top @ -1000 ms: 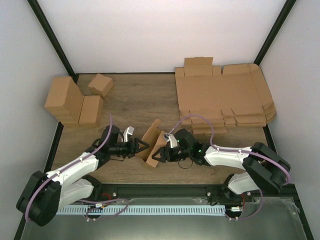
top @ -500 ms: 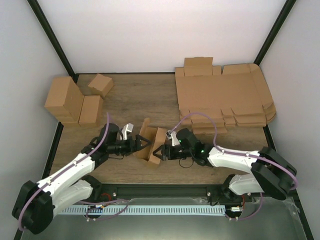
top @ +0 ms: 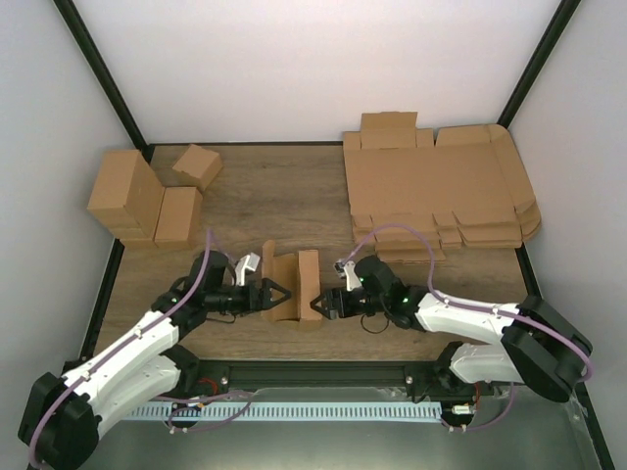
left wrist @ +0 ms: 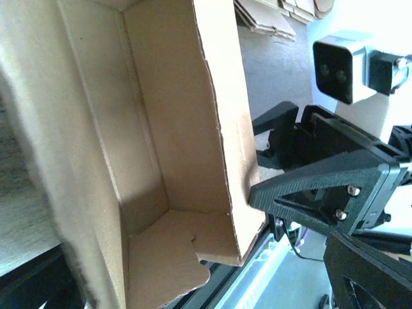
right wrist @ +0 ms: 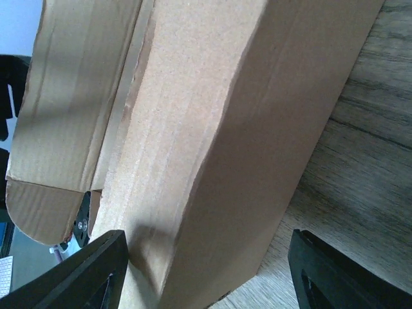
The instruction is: Fold the paper box
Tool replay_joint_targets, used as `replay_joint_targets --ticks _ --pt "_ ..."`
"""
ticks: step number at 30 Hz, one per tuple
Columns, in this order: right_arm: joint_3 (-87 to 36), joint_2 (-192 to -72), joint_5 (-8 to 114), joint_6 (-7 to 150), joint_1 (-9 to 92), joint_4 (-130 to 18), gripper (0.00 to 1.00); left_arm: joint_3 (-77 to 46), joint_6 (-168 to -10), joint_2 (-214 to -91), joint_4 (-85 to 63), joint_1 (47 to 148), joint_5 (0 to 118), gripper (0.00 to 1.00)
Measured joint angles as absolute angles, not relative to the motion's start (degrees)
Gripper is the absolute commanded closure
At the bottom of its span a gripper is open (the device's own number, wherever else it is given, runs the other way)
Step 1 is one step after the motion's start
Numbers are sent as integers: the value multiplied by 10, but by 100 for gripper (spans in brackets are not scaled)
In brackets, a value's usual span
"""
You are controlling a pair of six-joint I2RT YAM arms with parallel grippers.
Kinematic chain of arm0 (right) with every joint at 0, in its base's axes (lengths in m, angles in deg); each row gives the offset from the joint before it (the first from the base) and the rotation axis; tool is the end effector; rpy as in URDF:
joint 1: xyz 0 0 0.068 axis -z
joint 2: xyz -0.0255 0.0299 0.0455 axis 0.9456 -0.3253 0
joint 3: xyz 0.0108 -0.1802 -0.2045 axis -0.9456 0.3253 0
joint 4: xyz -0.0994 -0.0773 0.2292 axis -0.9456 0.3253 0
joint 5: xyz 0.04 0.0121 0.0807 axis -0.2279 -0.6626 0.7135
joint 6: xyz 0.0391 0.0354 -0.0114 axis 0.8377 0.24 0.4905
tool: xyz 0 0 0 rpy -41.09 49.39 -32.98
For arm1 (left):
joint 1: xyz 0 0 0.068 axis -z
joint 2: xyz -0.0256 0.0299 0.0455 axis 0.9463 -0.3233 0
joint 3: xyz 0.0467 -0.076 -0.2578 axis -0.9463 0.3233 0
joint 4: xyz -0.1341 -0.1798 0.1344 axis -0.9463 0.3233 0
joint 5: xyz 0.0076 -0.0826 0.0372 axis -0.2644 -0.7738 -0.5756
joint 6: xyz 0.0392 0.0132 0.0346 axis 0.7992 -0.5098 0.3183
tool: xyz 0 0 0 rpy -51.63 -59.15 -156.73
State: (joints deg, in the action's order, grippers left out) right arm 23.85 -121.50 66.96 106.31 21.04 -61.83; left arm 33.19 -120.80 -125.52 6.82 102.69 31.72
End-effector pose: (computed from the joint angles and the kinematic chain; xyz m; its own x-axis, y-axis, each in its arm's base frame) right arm 0.1400 0.1868 0.1665 -0.8991 -0.1043 -0.4252 -0.3964 0.6063 0.6894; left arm 0.1335 -0.1062 0.1951 -0.9514 -0.0695 -0.3000 0.2088 0.5705 -0.7943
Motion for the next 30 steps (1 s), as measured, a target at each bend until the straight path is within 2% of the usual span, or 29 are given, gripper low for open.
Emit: replay_joint_targets --ticks 11,20,30 --pt "298 -1177 756 1040 233 -656 30 358 -1265 -1280 -19 1050 282 0" --pt "306 -1174 795 1026 236 -659 29 310 -1287 -1355 -64 1120 307 0" --pt "348 -1155 820 1031 237 -703 18 263 -1285 -1384 -70 1141 314 0"
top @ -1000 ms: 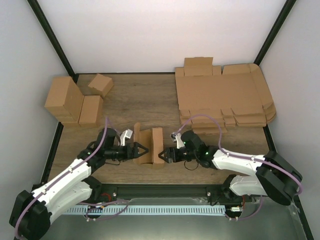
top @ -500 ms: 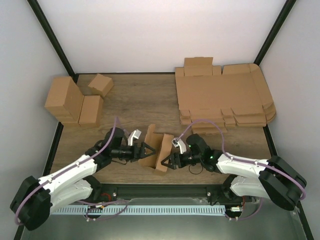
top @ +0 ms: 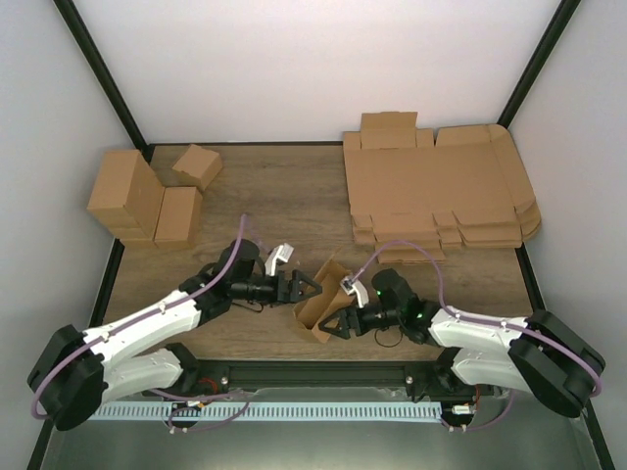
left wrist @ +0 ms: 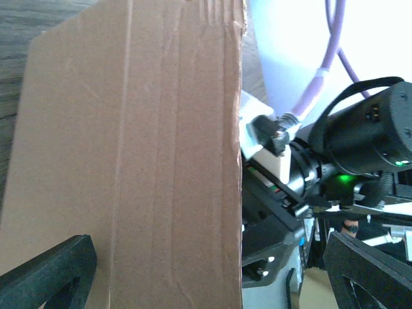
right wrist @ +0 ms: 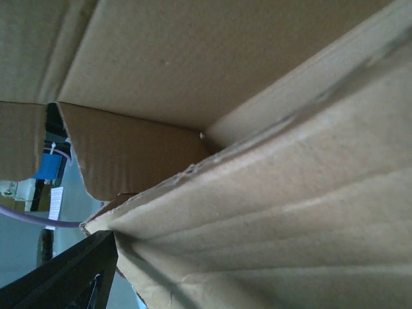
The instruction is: Fold the paper box
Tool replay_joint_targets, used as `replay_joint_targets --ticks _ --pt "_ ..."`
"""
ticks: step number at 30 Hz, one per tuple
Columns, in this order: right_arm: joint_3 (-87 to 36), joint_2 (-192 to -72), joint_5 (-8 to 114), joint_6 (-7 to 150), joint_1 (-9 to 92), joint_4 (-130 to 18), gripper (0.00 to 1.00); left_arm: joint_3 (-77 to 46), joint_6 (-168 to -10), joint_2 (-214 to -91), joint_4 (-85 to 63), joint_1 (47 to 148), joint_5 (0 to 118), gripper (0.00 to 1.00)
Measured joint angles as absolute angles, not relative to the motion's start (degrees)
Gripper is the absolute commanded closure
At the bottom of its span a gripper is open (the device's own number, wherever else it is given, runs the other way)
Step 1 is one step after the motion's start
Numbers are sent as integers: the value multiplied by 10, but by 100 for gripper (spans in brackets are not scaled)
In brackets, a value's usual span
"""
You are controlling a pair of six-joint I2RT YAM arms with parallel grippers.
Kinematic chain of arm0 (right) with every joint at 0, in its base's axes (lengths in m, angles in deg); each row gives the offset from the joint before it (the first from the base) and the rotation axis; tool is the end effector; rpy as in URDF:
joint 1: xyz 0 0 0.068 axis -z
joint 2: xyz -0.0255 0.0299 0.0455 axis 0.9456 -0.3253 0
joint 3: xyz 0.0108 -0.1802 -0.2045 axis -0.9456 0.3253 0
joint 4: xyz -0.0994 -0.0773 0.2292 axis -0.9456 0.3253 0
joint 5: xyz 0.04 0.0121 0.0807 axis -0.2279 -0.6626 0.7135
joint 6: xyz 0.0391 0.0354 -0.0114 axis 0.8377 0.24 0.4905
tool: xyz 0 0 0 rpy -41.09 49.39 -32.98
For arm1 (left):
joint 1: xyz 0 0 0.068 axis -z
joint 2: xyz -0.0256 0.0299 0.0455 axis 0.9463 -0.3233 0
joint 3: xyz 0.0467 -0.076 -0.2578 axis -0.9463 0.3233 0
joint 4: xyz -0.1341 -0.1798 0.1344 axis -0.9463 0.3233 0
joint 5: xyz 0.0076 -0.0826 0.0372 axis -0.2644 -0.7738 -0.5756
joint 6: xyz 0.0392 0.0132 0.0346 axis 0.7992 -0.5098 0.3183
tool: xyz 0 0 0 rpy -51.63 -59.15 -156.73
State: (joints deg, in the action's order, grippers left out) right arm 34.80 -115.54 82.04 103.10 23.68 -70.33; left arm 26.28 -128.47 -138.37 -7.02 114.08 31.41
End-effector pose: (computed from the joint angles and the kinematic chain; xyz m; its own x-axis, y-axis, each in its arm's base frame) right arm 0.1172 0.1585 0.1455 -0.8817 -0.2155 -0.4198 -0.4718 0.4148 0.7780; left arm 0.1465 -0.1648 0.2156 -0.9563 0.0305 -0.2909 0.2733 0.4474 -0.8515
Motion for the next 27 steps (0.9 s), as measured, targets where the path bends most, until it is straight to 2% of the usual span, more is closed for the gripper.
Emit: replay_joint_targets --ticks 9,13,18,21,25,27 --pt "408 -1158 820 1055 237 -766 14 220 -1269 -1451 -80 1202 315 0" --pt "408 -1155 810 1052 237 -740 12 204 -1256 -1476 -78 1219 322 0" --pt "411 -1076 778 1039 237 -680 13 185 -1244 -1503 -76 1229 326 0" --pt "428 -1013 754 1030 236 -658 17 178 -1240 -1514 -77 1229 331 0" --pt "454 -938 736 1029 234 -640 28 178 -1243 -1517 -72 1230 347 0" --pt "456 -908 725 1036 234 -619 37 178 -1246 -1515 -72 1231 353 0"
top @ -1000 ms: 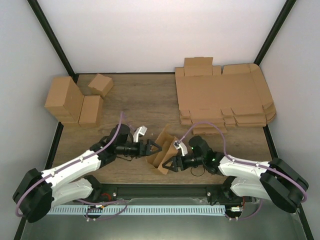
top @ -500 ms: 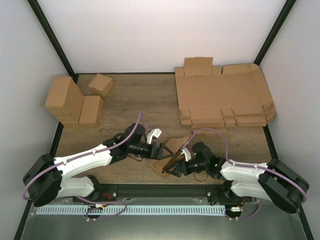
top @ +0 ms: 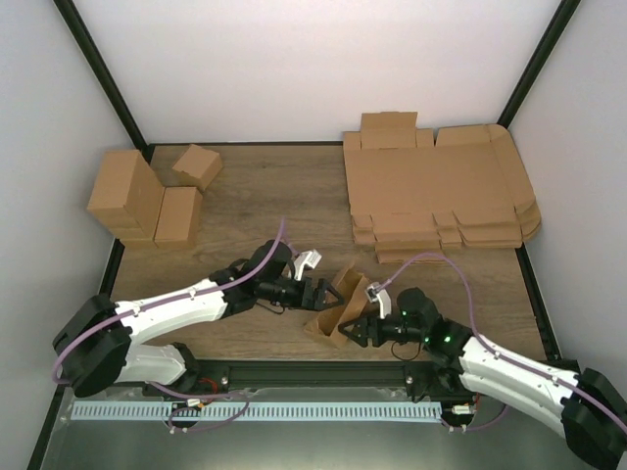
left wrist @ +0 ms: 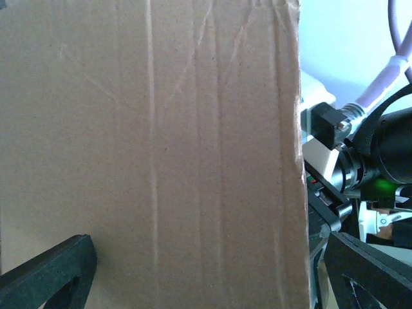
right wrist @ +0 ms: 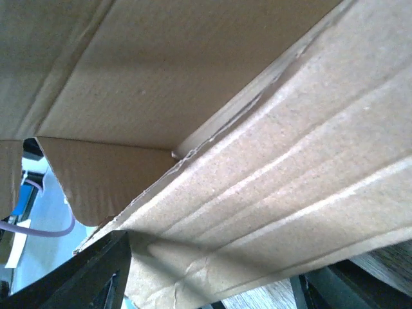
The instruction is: Fold the paper box
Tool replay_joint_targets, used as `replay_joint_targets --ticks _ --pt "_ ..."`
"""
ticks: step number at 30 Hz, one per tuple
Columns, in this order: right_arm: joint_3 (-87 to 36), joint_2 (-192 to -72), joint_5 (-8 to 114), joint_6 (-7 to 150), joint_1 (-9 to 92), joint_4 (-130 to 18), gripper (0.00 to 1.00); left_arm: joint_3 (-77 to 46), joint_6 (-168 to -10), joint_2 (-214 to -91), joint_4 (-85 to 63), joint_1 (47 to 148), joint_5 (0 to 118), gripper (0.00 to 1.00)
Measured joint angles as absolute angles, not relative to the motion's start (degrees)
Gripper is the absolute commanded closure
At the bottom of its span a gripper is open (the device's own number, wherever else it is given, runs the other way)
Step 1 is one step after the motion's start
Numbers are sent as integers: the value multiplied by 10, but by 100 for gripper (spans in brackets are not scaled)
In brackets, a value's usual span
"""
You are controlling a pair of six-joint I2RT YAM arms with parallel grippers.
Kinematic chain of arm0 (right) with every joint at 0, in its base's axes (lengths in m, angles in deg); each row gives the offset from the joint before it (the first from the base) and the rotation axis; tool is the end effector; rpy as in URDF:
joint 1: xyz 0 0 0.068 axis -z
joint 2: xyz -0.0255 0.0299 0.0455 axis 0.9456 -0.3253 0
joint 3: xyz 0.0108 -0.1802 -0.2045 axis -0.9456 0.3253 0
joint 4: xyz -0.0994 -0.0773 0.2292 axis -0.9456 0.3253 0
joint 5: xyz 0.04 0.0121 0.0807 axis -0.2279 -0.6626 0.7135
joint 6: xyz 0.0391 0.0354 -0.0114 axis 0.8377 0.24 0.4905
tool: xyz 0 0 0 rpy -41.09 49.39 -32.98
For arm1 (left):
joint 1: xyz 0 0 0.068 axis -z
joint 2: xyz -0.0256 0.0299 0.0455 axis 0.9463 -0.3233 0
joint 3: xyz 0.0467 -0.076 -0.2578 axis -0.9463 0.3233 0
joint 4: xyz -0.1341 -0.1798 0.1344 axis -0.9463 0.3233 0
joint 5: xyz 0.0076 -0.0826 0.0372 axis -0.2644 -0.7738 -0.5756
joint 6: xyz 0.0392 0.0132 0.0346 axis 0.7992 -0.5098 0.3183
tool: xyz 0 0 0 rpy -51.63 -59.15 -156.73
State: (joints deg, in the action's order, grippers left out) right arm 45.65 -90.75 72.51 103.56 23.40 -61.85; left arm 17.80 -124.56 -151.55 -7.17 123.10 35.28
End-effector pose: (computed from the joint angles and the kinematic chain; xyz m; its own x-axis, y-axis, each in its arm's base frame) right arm 0.0849 0.1170 0.1367 -0.8442 -0.0907 -0.5283 -0.5029 0.4751 0.7220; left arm 0.1485 -0.2203 0.2118 -0.9313 0.1842 -0.3143 0.3643 0.4775 -0.7996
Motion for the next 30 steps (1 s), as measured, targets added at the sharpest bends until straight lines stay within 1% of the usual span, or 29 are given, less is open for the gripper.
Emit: replay_joint_targets --ticks 3,4,7,9,14,17,20,24,27,30 --pt "462 -873 708 1057 234 -599 52 180 -1253 -1513 -72 1233 358 0" --pt "466 -868 707 1058 233 -598 53 181 -1255 -1513 -73 1233 358 0" --pt "481 -885 707 1079 233 -616 53 182 -1261 -1513 -80 1236 358 0" --pt "486 -924 706 1087 232 -635 53 182 -1262 -1513 -84 1240 358 0" --pt "483 -1050 705 1093 232 -718 53 171 -1250 -1508 -44 1244 383 0" --pt "449 -1136 703 1087 232 -763 52 154 -1228 -1494 -2 1237 409 0" --pt "399 -1226 693 1078 232 -811 52 152 -1210 -1473 19 1205 424 0" --pt "362 -1302 685 1070 237 -878 52 154 -1184 -1460 35 1130 428 0" --pt "356 -1330 689 1065 245 -897 52 154 -1168 -1452 47 1095 428 0" --pt "358 -1320 695 1065 251 -896 52 154 -1156 -1433 68 1079 426 0"
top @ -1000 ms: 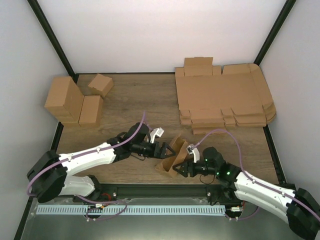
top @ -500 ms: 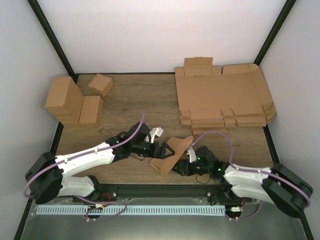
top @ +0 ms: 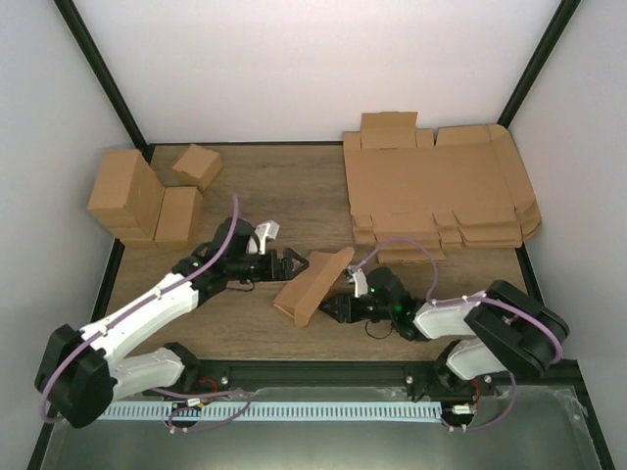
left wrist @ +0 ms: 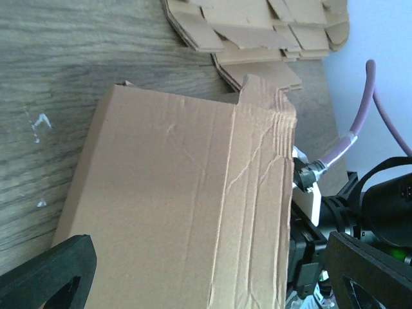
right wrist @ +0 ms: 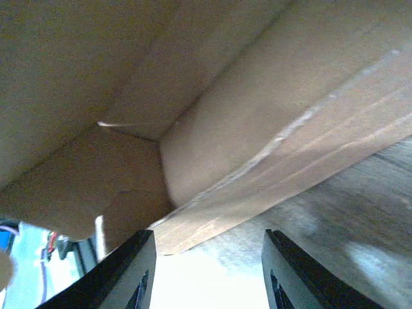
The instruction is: Fold the paper box
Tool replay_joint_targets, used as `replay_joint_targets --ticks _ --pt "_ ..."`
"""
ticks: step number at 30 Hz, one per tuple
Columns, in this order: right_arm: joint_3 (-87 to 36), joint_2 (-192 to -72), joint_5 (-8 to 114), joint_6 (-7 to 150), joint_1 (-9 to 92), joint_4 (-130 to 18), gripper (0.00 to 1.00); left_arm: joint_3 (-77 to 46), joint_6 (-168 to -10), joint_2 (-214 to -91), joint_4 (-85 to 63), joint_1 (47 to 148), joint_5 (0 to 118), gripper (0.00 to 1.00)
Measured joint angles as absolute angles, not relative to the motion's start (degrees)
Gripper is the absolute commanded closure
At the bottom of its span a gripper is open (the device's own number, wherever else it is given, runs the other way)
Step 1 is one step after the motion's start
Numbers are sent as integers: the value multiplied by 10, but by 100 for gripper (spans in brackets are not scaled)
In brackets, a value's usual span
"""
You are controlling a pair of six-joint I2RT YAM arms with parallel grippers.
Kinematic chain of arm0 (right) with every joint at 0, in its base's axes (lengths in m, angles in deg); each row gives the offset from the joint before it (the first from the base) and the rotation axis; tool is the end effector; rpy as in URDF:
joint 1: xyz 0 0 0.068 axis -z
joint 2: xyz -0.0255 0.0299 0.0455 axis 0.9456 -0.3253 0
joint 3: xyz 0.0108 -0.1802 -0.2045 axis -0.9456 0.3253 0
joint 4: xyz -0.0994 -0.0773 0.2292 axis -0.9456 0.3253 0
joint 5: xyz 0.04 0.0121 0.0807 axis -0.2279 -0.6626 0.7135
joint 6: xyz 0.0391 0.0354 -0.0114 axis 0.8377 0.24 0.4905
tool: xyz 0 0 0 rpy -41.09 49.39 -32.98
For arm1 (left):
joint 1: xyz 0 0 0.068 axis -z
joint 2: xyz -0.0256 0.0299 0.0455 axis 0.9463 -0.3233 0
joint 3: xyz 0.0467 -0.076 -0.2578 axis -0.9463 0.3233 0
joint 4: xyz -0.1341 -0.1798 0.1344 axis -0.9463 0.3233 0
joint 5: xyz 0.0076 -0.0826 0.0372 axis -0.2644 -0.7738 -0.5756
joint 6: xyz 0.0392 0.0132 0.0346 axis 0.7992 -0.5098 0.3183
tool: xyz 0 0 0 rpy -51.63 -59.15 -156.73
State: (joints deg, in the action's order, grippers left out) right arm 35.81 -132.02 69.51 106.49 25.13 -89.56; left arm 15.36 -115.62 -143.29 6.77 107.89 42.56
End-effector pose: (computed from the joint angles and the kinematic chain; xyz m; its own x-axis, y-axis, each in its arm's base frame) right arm 0.1426 0.1678 0.1132 -0.8841 -0.0326 -0.4661 -0.4024 0.5601 0.7241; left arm 0.1837 -0.1557 0.2379 -0.8991 -0.0262 -0.4370 0.3115 0.6632 -0.6806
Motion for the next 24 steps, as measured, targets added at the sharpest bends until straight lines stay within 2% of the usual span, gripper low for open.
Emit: replay_joint_targets --ticks 3,7,9,11,12,18,24 --pt "373 -1280 709 1068 251 -896 53 161 -1151 -1398 78 1063 420 3" --pt "393 -1241 724 1079 232 -890 62 212 -1167 -1346 72 1051 396 18" --pt "398 -1230 730 1090 211 -890 72 244 -1186 -1332 63 1051 379 23" --pt "400 -1218 735 1106 186 -892 93 276 -1205 -1317 57 1051 361 25" --pt "401 -1211 738 1113 176 -898 99 288 -1214 -1308 58 1051 354 26" --pt "419 -1187 743 1161 158 -961 99 323 -1264 -1266 16 1051 315 29" --pt "421 -1252 739 1205 149 -1055 99 336 -1291 -1286 -21 1051 304 25"
